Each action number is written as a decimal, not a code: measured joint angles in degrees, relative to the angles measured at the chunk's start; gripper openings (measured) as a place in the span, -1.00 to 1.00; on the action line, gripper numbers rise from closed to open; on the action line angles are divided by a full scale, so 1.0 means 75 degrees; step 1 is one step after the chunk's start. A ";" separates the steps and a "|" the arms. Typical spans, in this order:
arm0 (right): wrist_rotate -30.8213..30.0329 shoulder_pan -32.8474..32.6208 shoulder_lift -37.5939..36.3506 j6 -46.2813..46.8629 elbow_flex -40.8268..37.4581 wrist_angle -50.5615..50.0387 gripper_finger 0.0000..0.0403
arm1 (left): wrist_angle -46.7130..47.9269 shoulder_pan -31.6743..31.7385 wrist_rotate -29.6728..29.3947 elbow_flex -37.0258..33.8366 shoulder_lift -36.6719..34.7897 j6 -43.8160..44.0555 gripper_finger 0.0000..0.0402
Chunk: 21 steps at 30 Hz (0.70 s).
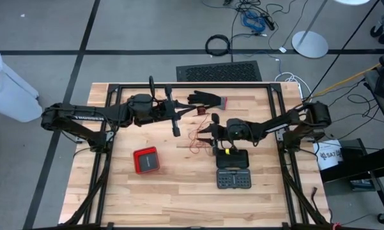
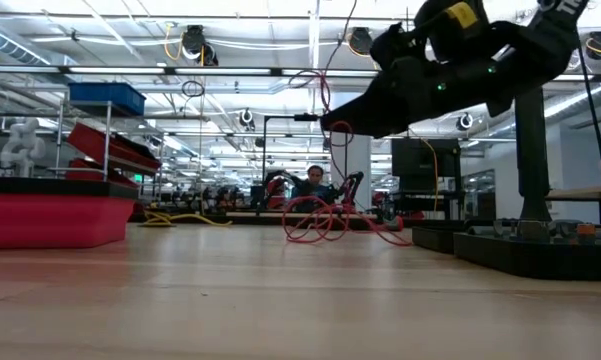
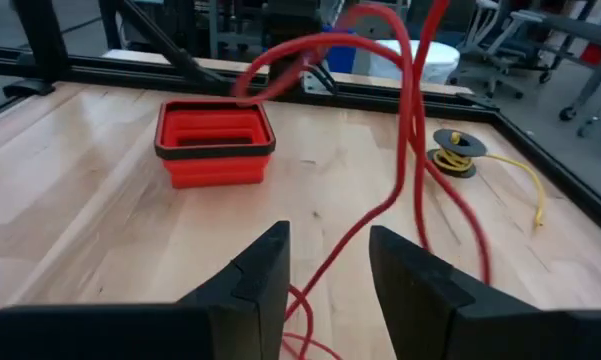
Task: Coil cords
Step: Coil the red wire onto the spool
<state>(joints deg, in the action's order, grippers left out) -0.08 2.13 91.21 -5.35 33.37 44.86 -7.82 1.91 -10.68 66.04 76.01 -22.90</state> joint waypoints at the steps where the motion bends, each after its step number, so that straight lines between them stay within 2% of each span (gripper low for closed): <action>1: -0.0005 0.0003 0.0084 0.0020 0.0069 -0.0002 -0.38 | 0.0000 0.0000 0.0000 0.0000 0.0000 0.0000 -1.00; 9: -0.0595 0.0023 0.0759 0.0079 0.0639 -0.0023 -0.40 | -0.0014 0.0000 -0.0003 0.0000 0.0000 0.0000 -1.00; 13: -0.0854 -0.0089 0.0850 0.0335 0.0695 -0.0334 -0.64 | 0.0103 0.0000 -0.0006 0.0000 0.0000 -0.0010 -1.00; 16: -0.0845 -0.0381 0.0682 0.0820 0.0693 -0.1244 -0.93 | 0.0184 0.0000 -0.0132 0.0000 0.0003 -0.0068 -1.00; 21: -0.0453 -0.1502 -0.0123 0.2394 0.0693 -0.3859 -0.99 | 0.0175 0.0068 -0.0473 0.0000 -0.0008 -0.0447 -1.00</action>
<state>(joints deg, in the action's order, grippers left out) -3.47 -9.13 90.28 12.60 38.57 15.92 -6.50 2.42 -14.22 66.04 75.95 -26.25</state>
